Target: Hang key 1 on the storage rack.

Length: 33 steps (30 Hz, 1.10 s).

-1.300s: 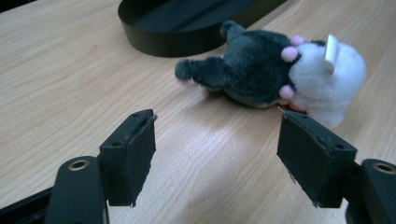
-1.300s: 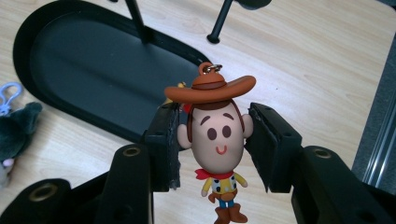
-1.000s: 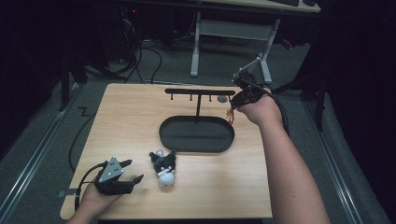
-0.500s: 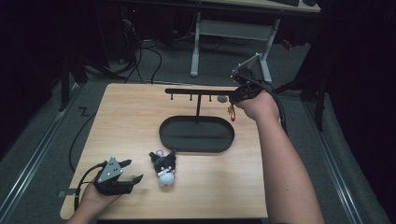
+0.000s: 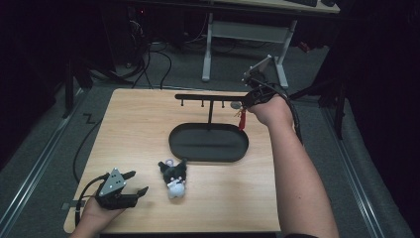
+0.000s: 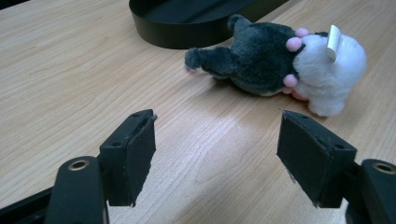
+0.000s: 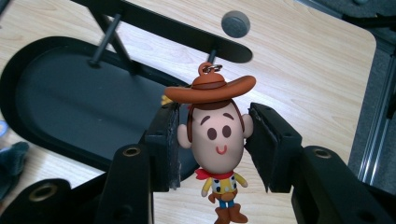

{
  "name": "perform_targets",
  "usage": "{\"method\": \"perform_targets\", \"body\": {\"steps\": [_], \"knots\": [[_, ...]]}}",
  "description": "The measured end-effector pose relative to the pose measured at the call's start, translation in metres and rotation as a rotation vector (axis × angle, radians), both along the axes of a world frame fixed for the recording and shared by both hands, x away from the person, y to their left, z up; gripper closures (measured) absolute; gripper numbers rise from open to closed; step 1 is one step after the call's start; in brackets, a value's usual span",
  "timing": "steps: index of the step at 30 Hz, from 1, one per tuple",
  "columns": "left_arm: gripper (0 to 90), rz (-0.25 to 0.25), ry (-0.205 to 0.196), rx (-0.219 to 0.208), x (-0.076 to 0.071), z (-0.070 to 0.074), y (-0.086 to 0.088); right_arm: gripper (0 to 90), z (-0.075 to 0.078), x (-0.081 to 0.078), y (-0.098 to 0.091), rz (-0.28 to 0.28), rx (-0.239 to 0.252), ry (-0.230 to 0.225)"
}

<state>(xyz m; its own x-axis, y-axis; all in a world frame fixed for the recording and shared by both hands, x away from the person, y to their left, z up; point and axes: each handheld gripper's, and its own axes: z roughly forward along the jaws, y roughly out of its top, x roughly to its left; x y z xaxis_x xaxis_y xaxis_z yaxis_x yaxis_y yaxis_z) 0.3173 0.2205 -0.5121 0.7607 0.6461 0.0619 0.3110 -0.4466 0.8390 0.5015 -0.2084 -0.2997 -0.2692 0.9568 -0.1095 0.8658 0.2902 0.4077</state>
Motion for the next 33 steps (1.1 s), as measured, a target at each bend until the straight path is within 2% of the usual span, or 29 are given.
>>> {"method": "perform_targets", "body": {"steps": [9,11,18,19,20,21,33], "knots": [[28.0,-0.003,0.004,0.007,-0.002,-0.001,0.001,55.1,-0.013,-0.006,-0.020,-0.039,0.012,0.008],[28.0,-0.006,0.004,0.014,-0.002,-0.001,0.000,55.0,-0.020,-0.008,-0.027,-0.047,0.011,0.018],[28.0,-0.009,0.009,0.017,-0.002,-0.002,-0.001,54.2,-0.035,-0.011,-0.034,-0.050,0.015,0.026],[28.0,-0.009,0.008,0.017,-0.002,-0.003,-0.001,51.6,-0.038,-0.011,-0.034,-0.050,0.014,0.022],[28.0,-0.011,0.008,0.018,-0.002,-0.003,-0.001,51.6,-0.038,-0.011,-0.034,-0.050,0.014,0.022],[28.0,-0.013,0.008,0.019,-0.002,-0.003,-0.002,46.9,-0.039,-0.011,-0.035,-0.055,0.022,0.020],[28.0,-0.012,0.003,0.017,-0.002,-0.002,-0.002,45.7,-0.042,-0.014,-0.034,-0.038,0.030,0.025]]}}
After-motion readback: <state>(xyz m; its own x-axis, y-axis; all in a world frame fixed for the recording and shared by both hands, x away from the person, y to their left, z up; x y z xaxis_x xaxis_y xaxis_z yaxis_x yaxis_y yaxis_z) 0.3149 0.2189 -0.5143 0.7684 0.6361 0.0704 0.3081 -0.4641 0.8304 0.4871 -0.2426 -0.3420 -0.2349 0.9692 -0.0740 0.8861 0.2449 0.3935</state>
